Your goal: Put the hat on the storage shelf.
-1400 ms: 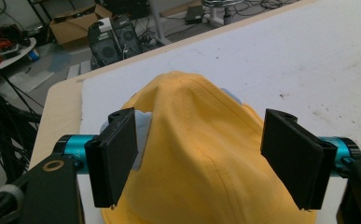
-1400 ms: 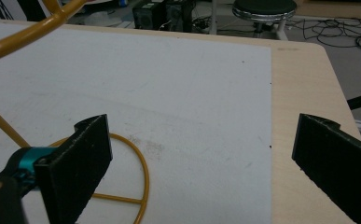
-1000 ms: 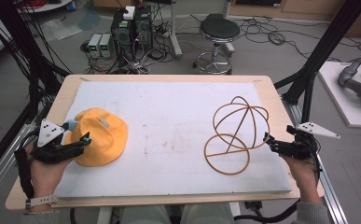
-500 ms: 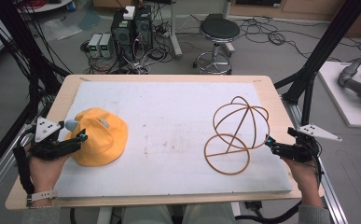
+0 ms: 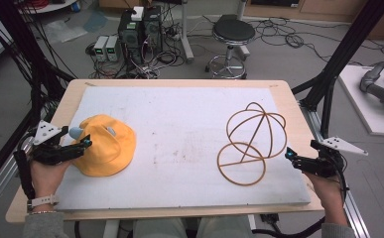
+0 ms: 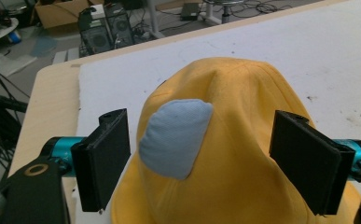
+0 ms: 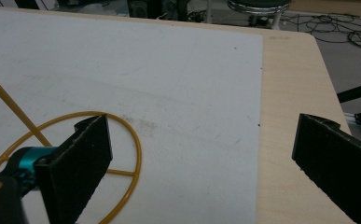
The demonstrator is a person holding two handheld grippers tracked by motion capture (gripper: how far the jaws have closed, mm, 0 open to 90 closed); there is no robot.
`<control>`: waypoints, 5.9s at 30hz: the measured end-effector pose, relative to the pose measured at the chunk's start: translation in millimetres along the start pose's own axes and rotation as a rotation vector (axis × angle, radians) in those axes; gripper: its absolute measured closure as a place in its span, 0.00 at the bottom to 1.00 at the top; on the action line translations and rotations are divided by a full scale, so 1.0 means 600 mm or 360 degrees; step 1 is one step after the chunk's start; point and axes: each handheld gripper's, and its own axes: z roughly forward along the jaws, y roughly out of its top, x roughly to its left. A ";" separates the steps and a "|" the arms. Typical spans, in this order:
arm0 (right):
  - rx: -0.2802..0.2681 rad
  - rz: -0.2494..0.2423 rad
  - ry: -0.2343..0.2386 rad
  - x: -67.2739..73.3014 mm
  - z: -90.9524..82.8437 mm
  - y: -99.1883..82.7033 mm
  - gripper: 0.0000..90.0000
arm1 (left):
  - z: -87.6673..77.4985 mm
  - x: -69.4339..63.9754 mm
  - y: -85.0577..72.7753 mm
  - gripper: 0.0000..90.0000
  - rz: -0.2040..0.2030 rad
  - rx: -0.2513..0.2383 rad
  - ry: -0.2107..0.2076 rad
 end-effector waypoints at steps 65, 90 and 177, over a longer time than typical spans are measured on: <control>-0.0007 -0.0015 0.0002 0.003 0.002 0.002 0.05 | -0.024 -0.046 -0.012 0.90 -0.0016 -0.0488 0.0011; -0.0022 -0.0006 -0.0004 0.002 -0.003 0.003 0.05 | -0.086 -0.083 0.050 0.90 -0.0040 -0.0861 -0.0023; -0.0059 0.0070 -0.0028 -0.008 -0.007 0.007 0.06 | 0.050 -0.475 0.277 0.90 -0.0071 -0.1151 -0.1074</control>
